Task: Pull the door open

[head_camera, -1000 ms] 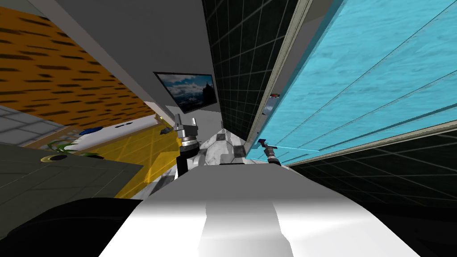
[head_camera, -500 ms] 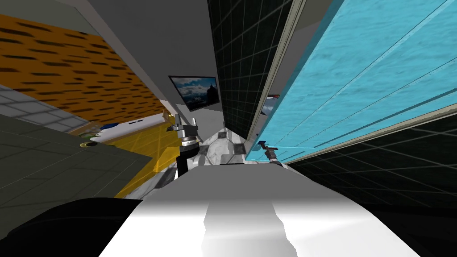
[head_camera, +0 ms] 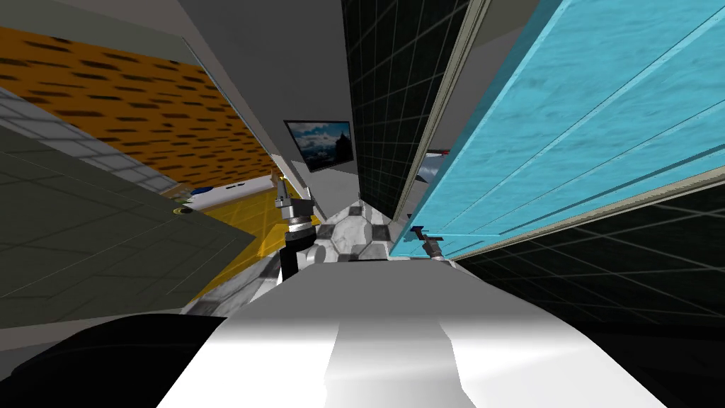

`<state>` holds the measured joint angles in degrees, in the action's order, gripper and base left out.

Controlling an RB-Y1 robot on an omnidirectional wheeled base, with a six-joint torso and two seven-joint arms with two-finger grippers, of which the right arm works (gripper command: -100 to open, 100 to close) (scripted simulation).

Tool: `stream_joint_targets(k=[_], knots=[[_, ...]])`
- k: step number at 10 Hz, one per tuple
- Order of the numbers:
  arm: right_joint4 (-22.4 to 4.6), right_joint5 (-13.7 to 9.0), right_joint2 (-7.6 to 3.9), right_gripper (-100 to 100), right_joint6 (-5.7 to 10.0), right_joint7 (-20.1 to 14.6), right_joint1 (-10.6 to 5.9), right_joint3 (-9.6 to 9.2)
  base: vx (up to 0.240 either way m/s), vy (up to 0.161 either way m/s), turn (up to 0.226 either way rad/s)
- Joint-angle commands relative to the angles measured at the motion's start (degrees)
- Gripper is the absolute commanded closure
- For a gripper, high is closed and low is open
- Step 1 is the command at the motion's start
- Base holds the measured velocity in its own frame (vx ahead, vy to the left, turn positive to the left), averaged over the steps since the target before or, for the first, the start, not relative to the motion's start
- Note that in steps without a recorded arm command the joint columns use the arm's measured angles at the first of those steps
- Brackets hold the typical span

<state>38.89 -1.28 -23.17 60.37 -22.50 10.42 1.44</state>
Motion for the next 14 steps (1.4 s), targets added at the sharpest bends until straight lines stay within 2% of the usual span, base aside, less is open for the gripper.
stream_joint_targets(k=[1,4,5,14], knots=[[-0.14,0.37,-0.68,100,1.81,-0.88,0.98,-0.54,-0.217,-0.054,0.142],[-0.41,0.84,-1.65,100,4.02,-2.05,2.28,-1.23,-0.179,-0.049,0.107],[-0.27,0.73,-1.5,100,3.27,-1.71,1.94,-1.03,-0.078,-0.019,0.015],[-3.6,1.43,-2.81,100,7.56,-3.22,1.94,-2.05,-0.197,-0.065,0.156]])
